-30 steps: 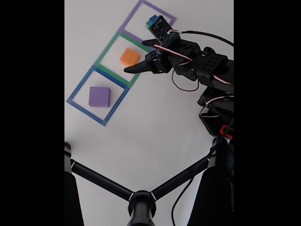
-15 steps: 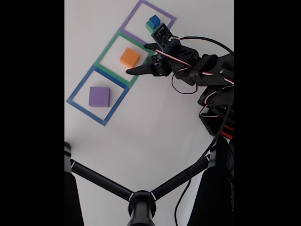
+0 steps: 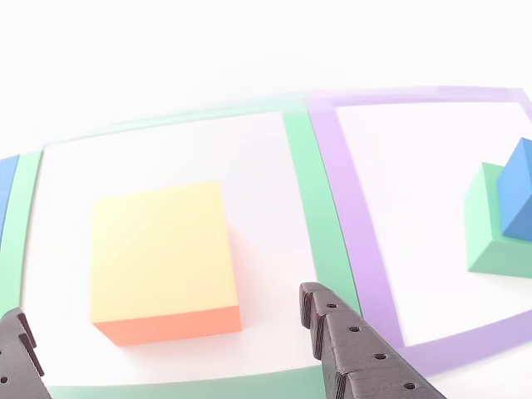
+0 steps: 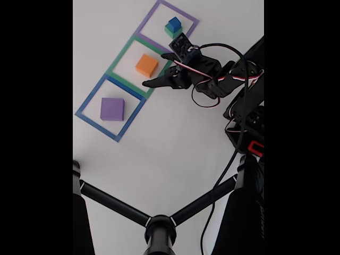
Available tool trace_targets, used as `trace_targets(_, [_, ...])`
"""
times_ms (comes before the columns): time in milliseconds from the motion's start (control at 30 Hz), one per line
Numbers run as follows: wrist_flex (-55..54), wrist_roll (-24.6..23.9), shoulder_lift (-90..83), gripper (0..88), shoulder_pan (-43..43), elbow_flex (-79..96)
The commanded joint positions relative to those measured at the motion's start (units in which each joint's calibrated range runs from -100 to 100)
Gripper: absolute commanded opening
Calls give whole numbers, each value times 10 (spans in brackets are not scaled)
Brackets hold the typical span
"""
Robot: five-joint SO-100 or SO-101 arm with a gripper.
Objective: Tower of hanoi
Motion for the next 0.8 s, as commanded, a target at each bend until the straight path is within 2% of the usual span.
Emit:
trace_targets(0, [-39, 2, 30, 374, -8, -35])
trace_targets(433, [-67, 2, 101, 351, -22, -87])
trace_targets(767, [-67, 2, 115, 251, -28, -94])
